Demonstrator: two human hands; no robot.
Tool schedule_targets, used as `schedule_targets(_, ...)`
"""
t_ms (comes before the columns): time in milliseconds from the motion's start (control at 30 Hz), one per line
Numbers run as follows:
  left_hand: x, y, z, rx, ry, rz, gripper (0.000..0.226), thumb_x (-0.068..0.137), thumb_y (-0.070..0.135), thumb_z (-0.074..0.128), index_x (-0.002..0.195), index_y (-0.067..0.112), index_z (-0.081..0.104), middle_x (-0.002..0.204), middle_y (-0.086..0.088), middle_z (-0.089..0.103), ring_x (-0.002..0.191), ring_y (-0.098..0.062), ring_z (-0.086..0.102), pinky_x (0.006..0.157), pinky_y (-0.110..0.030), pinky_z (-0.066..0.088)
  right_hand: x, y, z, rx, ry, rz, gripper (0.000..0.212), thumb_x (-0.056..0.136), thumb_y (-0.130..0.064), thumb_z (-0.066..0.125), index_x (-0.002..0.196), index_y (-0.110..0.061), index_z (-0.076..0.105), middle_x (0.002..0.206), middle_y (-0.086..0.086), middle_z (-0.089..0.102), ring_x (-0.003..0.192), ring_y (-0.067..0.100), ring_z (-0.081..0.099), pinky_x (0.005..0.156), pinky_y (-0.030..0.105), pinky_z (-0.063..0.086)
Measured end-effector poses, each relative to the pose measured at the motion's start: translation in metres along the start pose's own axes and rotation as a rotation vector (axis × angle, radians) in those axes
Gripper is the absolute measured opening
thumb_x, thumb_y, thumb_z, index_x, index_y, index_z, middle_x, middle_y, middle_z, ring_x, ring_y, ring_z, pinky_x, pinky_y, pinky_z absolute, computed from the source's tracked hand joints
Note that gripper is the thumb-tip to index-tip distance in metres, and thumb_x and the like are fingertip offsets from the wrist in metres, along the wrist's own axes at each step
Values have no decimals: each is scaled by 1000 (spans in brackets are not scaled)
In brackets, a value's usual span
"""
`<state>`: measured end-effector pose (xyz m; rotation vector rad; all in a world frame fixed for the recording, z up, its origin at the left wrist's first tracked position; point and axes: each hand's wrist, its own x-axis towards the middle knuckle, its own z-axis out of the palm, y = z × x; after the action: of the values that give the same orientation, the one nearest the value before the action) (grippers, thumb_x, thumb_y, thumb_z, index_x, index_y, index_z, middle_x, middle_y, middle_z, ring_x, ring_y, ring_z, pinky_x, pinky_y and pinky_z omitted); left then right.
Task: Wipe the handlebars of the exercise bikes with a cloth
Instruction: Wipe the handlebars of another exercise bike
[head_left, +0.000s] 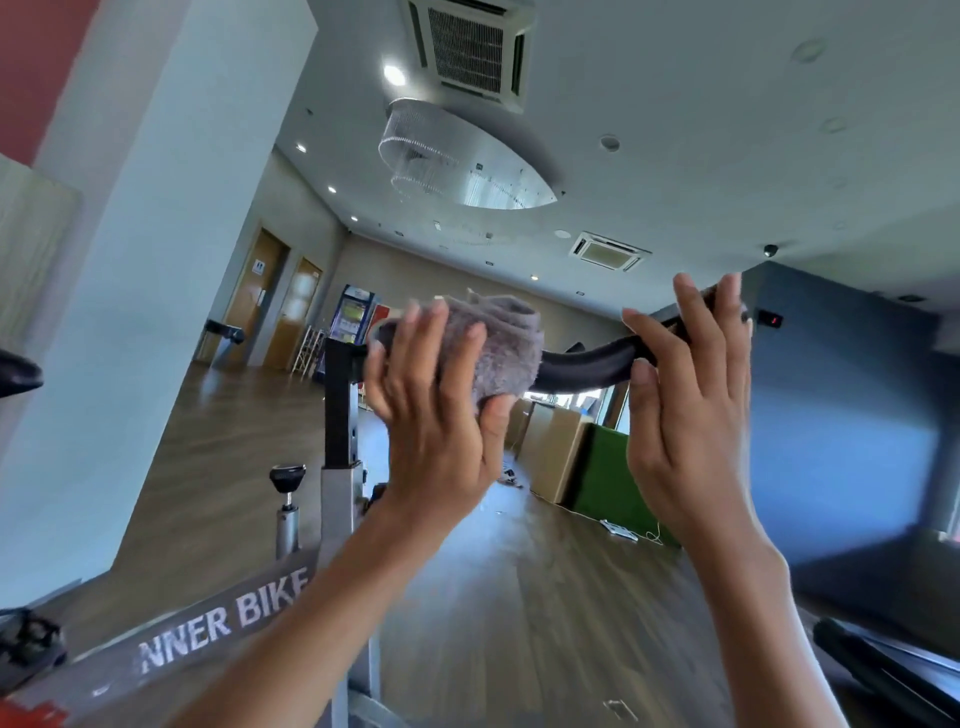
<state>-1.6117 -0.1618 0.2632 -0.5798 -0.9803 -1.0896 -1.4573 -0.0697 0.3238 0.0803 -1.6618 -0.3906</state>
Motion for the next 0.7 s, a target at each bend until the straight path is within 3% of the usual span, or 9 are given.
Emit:
schedule_targets(100,-2,18,16,3,24,100,44,102,46,26,136,20,34,141,-10,35,148,-17,14,118,-45,4,-3,-1,2,26,9,36,37,103,-22,34,132,-12,55,157,10,29,151,24,4,121,48,15)
schedule_targets(200,7,-23,21,-35,124,176,43,100,53,25,130,23,34,133,-9,38,139,-19,29,116,-47,10,-4,4,-6,-45,-7,0,38,103,-25,33,131,-15,56,157,7,31,151,21,7,119,48,21)
schedule_targets(267,10,-44,19,-141,171,107,44,99,52,24,130,21,30,130,-12,39,130,-26,37,113,-52,14,-3,2,-4,-91,6,-4,39,103,-26,32,130,-13,57,155,9,34,150,23,10,120,48,19)
schedule_targets(400,6,-26,25,-264,212,47,42,99,44,29,130,17,29,136,-12,32,129,-32,30,104,-62,29,-2,-18,17,-93,120,86,39,100,-21,29,122,-5,57,149,17,38,149,32,10,121,39,12)
schedule_targets(467,6,-19,30,-260,234,75,43,98,47,30,130,20,30,138,-8,27,129,-30,27,105,-60,28,0,-26,23,-142,179,118,39,98,-19,29,116,-3,60,145,19,43,147,35,14,121,42,15)
schedule_targets(600,8,-30,33,-330,276,32,43,98,53,32,129,24,32,129,-9,36,123,-31,37,100,-61,34,2,-35,34,-260,245,86,39,95,-19,29,106,-6,65,127,13,59,145,38,21,116,54,21)
schedule_targets(700,4,-37,32,-511,294,-136,43,99,50,30,130,20,27,131,-13,36,123,-34,37,93,-66,37,5,-45,57,-154,395,85,41,96,-15,26,101,-1,63,119,16,63,144,38,24,120,43,15)
